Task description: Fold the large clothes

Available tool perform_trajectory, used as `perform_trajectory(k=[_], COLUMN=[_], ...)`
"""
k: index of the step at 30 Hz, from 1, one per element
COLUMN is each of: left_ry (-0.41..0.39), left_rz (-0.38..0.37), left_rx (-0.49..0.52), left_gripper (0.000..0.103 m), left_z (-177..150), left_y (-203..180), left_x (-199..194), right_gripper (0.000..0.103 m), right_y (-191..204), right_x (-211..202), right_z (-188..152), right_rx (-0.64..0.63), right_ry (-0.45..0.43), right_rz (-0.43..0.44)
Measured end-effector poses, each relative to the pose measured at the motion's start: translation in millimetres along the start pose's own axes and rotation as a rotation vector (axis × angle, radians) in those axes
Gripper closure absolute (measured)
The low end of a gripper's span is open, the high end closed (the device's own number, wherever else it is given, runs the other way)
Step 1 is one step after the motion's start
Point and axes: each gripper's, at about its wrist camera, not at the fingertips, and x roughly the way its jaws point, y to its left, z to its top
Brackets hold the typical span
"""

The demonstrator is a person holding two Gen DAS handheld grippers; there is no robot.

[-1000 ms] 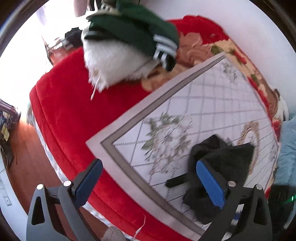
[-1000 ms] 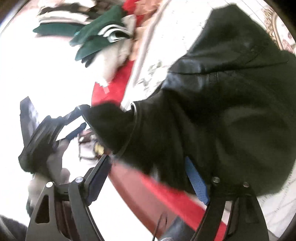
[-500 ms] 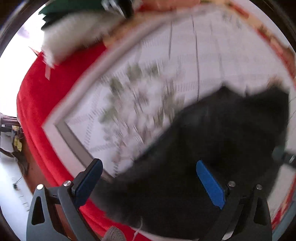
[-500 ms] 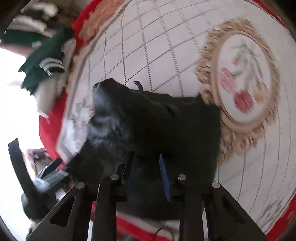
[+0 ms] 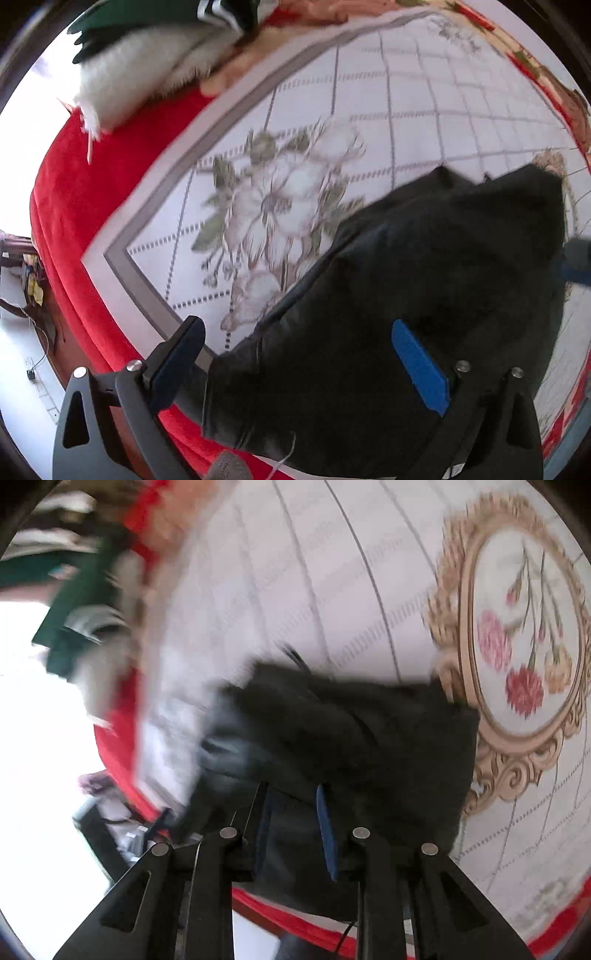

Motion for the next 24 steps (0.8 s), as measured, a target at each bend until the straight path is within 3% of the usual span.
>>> perform_trajectory(k=[2, 4, 6, 9, 11, 14, 16, 18, 19, 21, 24], left_ry=[-0.01, -0.006, 0.015, 0.053, 0.037, -0.009, -0.042, -0.054, -0.048, -0.019, 0.047], left_rz=[0.01, 0.011, 0.015, 0.013, 0.008, 0.002, -0.004, 0.01, 0.023, 0.028, 0.005], left_rx=[-0.001, -0.013, -0.014, -0.007, 0.016, 0.055, 0.07, 0.094, 0.107, 0.115, 0.106], left_gripper=[0.0, 0.0, 0.0, 0.0, 0.0, 0.0, 0.0, 0.0, 0.0, 0.0, 0.0], left_z=[8, 20, 31, 41, 44, 49, 56, 64, 68, 75, 81], left_y=[-5, -10, -15, -20, -24, -31, -38, -48, -56, -66, -71], left_x=[1, 8, 21, 33, 22, -4, -15, -12, -4, 17, 49], right_gripper=[0.076, 0.077, 0.102, 0.103, 0.102, 0.091, 0.085, 0.049, 0.02, 0.019, 0.019], right_y=[8, 10, 3, -2, -6, -20, -41, -67, -81, -105, -138], right_x=[13, 44, 82, 97, 78, 34, 1, -22, -29, -36, -24], right_z=[10, 20, 27, 33, 34, 23, 5, -18, -30, -51, -72], right_rx=[-0.027, -0.048, -0.047, -0.028, 0.022, 0.039, 0.05, 0.063, 0.066, 0.055, 0.066], right_ry=[-0.025, 0.014, 0.057, 0.08, 0.097, 0.032, -0.05, -0.115, -0.132, -0.133, -0.113], right_rz=[0.003, -0.049, -0.157, -0.1, -0.036, 0.083, 0.116, 0.07, 0.024, 0.029, 0.158])
